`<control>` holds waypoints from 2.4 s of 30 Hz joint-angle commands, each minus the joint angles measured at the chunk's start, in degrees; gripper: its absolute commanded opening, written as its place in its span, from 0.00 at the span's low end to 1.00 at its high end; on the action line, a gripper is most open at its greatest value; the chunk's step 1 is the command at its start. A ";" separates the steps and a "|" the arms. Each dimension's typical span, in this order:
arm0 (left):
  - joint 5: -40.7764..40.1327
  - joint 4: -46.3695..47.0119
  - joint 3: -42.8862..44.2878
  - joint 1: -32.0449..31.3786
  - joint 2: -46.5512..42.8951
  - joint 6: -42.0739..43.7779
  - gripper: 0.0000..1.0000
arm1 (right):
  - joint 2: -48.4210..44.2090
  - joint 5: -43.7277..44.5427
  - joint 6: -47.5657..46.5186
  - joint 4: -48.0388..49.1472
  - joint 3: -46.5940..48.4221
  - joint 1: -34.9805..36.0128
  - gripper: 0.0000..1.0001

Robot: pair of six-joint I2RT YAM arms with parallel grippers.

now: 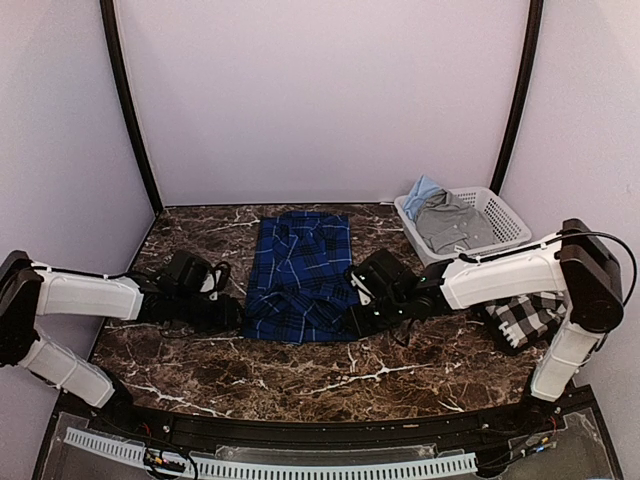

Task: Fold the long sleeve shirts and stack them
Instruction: Smooth out the 2/3-rectangle-folded shirt at the center of the board.

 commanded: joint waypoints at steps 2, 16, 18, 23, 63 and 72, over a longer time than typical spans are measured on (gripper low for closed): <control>2.09 4.93 3.90 -0.53 3.76 0.07 0.41 | 1.35 1.37 -0.49 2.03 3.09 0.18 0.30; -1.12 2.11 11.77 -0.49 6.79 -3.26 0.00 | 4.41 3.73 0.54 2.70 9.79 -6.23 0.00; -1.42 1.34 14.42 -0.41 8.09 -4.44 0.00 | 5.11 2.91 0.76 3.95 10.27 -8.16 0.00; -0.76 -0.96 23.07 3.29 15.88 -10.36 0.00 | 10.69 1.11 0.03 6.50 15.93 -13.47 0.00; 3.16 2.28 33.04 9.73 17.67 -3.30 0.44 | 11.28 -3.31 -6.84 2.32 21.62 -13.78 0.29; 1.67 -0.89 19.81 6.71 7.64 -3.40 0.21 | 18.21 -6.40 -7.60 3.13 25.47 -18.22 0.15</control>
